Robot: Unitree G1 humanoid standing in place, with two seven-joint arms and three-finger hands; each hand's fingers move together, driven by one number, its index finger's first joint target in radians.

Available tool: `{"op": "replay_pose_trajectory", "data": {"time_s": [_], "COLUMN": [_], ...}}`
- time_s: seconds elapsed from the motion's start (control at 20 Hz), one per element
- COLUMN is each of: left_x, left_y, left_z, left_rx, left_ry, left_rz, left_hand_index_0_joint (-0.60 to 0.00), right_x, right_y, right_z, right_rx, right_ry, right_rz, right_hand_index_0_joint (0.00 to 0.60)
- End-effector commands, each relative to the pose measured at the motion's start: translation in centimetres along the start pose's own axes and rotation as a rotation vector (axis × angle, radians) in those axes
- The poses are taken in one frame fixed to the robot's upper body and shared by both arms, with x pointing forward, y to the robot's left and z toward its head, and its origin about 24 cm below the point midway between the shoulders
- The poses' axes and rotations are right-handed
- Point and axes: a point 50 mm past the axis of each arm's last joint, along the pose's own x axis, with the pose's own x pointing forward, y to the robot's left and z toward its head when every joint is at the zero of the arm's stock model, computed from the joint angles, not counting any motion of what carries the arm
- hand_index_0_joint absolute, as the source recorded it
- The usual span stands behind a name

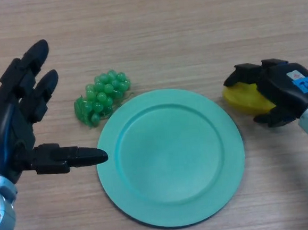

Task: Pick up the yellow starfruit and place it on the plate

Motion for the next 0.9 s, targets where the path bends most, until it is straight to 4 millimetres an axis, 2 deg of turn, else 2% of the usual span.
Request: {"op": "replay_pose_trajectory", "data": {"time_s": [0.05,0.25,0.3,0.35,0.4,0.45,0.5,0.55,0.6,0.65,0.7,0.75,0.8,0.85,0.9], "left_x": [-0.2,0.1,0.1,0.1,0.2,0.2,0.3,0.3,0.3,0.3,0.3,0.2,0.1,0.1,0.0], "left_y": [1.3,1.1,1.0,1.0,1.0,1.0,0.8,0.7,0.7,0.7,0.6,0.5,0.2,0.1,0.1], "left_z": [4.0,3.8,3.7,3.7,3.7,3.7,3.6,3.6,3.7,3.7,3.8,3.9,4.3,4.4,4.5], "left_rx": [0.090,0.097,0.093,0.093,0.092,0.092,0.089,0.088,0.087,0.087,0.086,0.085,0.064,0.051,0.036], "left_ry": [-0.250,-0.269,-0.268,-0.268,-0.264,-0.261,-0.257,-0.255,-0.255,-0.256,-0.264,-0.271,-0.286,-0.290,-0.282], "left_rz": [0.044,0.036,0.030,0.029,0.028,0.027,0.019,0.013,0.009,0.007,-0.001,-0.009,-0.035,-0.049,-0.055], "left_hand_index_0_joint": [0.000,0.000,-0.050,-0.150,-0.301,-0.400,-0.543,-0.600,-0.550,-0.450,-0.300,-0.200,-0.058,0.000,0.000], "right_x": [0.9,0.9,0.8,0.8,0.7,0.7,0.4,0.2,-0.2,-0.2,-0.3,-0.5,-1.1,-1.6,-1.9], "right_y": [-5.6,-7.2,-7.7,-7.8,-8.2,-8.6,-9.5,-9.9,-10.0,-10.1,-10.1,-10.0,-9.5,-9.4,-8.8], "right_z": [-0.2,0.0,0.1,0.2,0.4,0.7,2.0,2.9,4.0,4.1,4.7,5.3,6.9,7.9,8.9], "right_rx": [0.006,0.000,-0.025,-0.021,-0.016,-0.004,0.006,0.010,0.038,0.035,0.036,0.038,0.046,0.067,0.082], "right_ry": [-0.037,-0.041,-0.048,-0.050,-0.059,-0.067,-0.109,-0.136,-0.170,-0.173,-0.188,-0.200,-0.244,-0.268,-0.285], "right_rz": [-0.254,-0.357,-0.388,-0.391,-0.410,-0.426,-0.463,-0.481,-0.470,-0.475,-0.481,-0.487,-0.488,-0.494,-0.466], "right_hand_index_0_joint": [0.600,0.600,0.600,0.600,0.600,0.600,0.600,0.600,0.600,0.600,0.600,0.600,0.600,0.600,0.600]}}
